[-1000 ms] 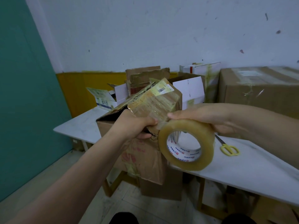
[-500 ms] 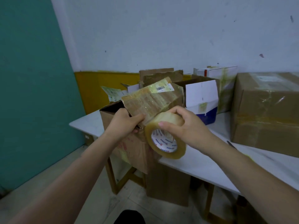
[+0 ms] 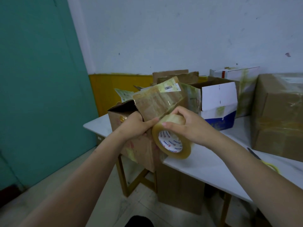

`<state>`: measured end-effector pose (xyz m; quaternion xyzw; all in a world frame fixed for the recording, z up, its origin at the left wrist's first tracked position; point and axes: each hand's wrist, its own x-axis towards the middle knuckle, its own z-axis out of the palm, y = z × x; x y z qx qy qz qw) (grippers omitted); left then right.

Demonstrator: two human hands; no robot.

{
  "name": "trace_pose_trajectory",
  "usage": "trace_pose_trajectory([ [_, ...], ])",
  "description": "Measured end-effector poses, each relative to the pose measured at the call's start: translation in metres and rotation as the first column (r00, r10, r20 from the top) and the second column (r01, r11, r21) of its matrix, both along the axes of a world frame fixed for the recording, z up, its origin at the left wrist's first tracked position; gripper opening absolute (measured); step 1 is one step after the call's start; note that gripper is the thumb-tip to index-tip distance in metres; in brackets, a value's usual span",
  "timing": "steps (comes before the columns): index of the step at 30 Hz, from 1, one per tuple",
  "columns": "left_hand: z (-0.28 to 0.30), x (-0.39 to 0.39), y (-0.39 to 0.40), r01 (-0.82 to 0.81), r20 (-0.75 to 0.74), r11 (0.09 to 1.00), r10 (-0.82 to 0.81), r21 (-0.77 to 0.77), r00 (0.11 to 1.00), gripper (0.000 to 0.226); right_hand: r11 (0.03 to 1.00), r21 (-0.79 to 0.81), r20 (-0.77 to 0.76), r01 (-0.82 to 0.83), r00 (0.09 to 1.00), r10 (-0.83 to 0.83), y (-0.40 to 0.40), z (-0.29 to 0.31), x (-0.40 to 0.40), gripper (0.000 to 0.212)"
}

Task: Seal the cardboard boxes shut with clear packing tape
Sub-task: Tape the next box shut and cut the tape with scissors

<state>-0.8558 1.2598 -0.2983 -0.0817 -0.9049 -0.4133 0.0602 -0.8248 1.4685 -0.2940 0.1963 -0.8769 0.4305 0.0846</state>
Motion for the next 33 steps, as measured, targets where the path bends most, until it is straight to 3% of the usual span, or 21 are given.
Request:
trace_pose_trajectory([
  [8, -0.009, -0.004, 0.000, -0.025, -0.107, 1.000, 0.025, -0.001, 0.994, 0.024, 0.986, 0.164, 0.028, 0.022, 0.999, -0.027, -0.012, 0.000, -0.007, 0.045],
  [12, -0.011, -0.005, 0.002, 0.007, -0.100, 1.000, -0.005, 0.017, 0.995, 0.045, 0.981, 0.195, 0.042, 0.014, 0.999, -0.022, -0.011, 0.008, -0.010, 0.047],
  [16, -0.015, -0.009, 0.003, -0.018, -0.138, 1.000, 0.019, 0.007, 0.990, 0.032, 0.988, 0.152, 0.072, -0.038, 0.997, 0.027, -0.001, 0.007, -0.011, 0.040],
  [20, -0.027, -0.011, 0.004, -0.110, -0.192, 0.993, 0.114, 0.035, 0.975, 0.061, 0.989, 0.147, 0.061, -0.020, 0.998, 0.011, -0.004, -0.001, -0.009, 0.044],
  [27, -0.023, -0.013, 0.011, -0.122, -0.280, 0.993, 0.116, -0.004, 0.953, 0.023, 0.986, 0.160, 0.092, 0.046, 0.994, -0.062, -0.004, -0.006, -0.019, 0.046],
  [30, -0.027, -0.022, 0.021, -0.140, -0.314, 0.990, 0.126, -0.022, 0.941, 0.034, 0.985, 0.125, -0.007, 0.117, 0.993, -0.117, 0.000, -0.019, -0.022, 0.052],
  [33, -0.036, -0.019, 0.044, -0.234, -0.365, 0.972, 0.216, -0.007, 0.906, 0.051, 0.990, 0.069, 0.015, 0.124, 0.992, -0.126, 0.009, -0.034, -0.017, 0.074],
])
